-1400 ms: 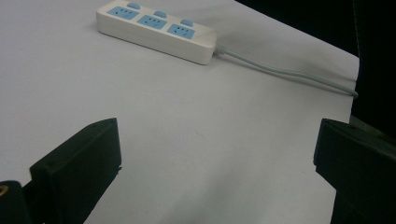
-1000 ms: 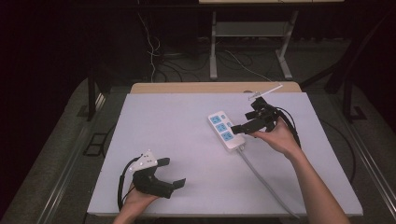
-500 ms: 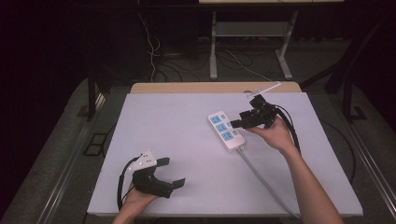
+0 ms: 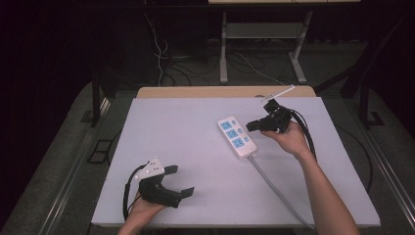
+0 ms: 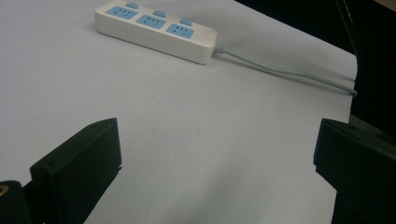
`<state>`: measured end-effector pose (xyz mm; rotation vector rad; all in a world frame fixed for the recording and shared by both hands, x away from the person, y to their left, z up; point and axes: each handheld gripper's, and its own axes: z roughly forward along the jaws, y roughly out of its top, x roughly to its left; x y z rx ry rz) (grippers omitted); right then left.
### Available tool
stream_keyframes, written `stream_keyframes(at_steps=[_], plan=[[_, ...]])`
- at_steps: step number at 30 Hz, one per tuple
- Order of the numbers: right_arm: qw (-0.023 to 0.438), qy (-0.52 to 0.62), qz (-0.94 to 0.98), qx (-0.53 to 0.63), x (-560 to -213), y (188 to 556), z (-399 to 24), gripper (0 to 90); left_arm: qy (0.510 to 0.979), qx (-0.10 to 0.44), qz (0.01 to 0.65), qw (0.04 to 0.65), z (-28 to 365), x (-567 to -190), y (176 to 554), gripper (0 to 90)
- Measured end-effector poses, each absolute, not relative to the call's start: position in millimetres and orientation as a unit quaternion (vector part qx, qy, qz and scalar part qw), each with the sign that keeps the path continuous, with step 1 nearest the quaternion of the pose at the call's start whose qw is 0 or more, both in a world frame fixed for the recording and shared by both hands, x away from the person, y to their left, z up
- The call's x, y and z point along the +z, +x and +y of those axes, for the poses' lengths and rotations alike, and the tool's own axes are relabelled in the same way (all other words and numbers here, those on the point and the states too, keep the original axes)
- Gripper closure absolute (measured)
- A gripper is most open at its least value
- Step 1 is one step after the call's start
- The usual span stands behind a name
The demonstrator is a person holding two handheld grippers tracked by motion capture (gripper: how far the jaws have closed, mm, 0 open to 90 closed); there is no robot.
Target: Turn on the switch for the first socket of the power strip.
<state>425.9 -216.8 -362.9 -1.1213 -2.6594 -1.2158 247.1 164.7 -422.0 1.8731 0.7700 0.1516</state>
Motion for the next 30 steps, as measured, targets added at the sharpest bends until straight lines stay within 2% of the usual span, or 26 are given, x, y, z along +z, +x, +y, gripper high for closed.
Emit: stream_keyframes(at_steps=[4,30], plan=[[0.01,-0.354,-0.854,-0.382,-369.0,429.9,-216.7,89.3,0.784,0.064,0.322,0.527,164.5,-421.9,247.1,0.0],[0.032,-0.37,-0.86,-0.35,-406.1,446.5,-203.4,89.5,0.786,0.064,0.321,0.525,165.9,-422.3,248.0,0.0]])
